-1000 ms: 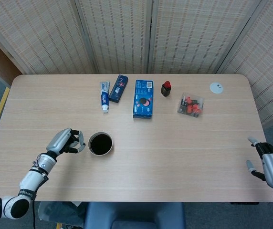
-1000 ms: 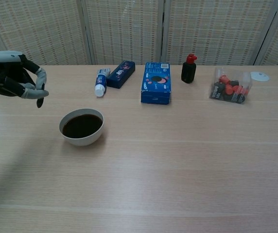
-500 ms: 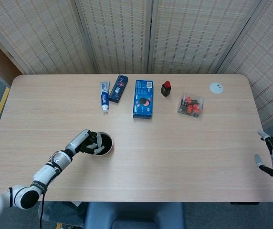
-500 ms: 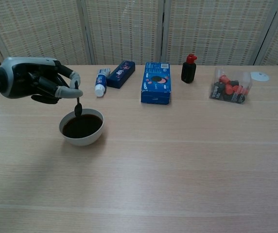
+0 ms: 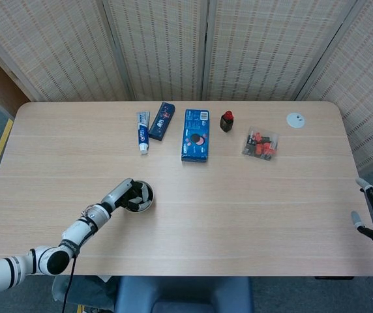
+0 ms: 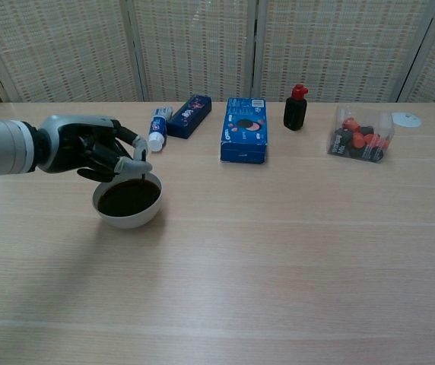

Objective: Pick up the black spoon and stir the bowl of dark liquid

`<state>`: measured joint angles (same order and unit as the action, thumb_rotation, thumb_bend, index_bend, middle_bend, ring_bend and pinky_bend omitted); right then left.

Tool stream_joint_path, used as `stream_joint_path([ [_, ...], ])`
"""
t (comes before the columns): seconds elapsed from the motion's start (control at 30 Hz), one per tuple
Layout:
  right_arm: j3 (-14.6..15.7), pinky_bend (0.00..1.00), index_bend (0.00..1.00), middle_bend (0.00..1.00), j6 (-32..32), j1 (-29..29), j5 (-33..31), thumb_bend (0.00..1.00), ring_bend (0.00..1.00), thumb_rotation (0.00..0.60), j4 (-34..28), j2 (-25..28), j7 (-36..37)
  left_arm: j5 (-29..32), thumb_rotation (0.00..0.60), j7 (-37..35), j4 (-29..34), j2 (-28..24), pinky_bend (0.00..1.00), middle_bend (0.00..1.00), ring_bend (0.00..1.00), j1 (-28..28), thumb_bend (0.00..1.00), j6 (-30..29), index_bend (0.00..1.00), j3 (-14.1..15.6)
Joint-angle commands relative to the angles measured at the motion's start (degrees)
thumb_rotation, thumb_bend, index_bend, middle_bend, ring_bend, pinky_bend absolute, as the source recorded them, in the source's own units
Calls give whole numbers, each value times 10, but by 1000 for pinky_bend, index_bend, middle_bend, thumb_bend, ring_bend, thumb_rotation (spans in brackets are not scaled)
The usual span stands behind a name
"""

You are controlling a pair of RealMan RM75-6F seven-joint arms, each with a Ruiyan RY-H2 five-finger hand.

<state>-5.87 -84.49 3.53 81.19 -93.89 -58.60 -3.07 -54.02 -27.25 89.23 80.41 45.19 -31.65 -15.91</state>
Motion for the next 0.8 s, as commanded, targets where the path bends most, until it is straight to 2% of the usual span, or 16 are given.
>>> stream_joint_path([
  [0.03,1,382,151,311,0,-1,0,342,243,600,2,-1,2,21,600,27,-21,15,1000,1000,1000,12,429,-6,655,9],
  [0.3,2,382,151,311,2,-1,-2,343,243,600,7,-6,5,67,600,60,-52,30,1000,1000,1000,25,429,-14,654,15],
  [0.53,3,382,151,311,1,-3,-2,343,244,600,7,-7,3,105,600,72,-90,36,1000,1000,1000,33,429,2,654,19],
  [0.8,3,382,151,311,3,-2,-2,343,243,600,8,-9,5,110,600,72,-89,13,1000,1000,1000,16,429,13,653,25],
])
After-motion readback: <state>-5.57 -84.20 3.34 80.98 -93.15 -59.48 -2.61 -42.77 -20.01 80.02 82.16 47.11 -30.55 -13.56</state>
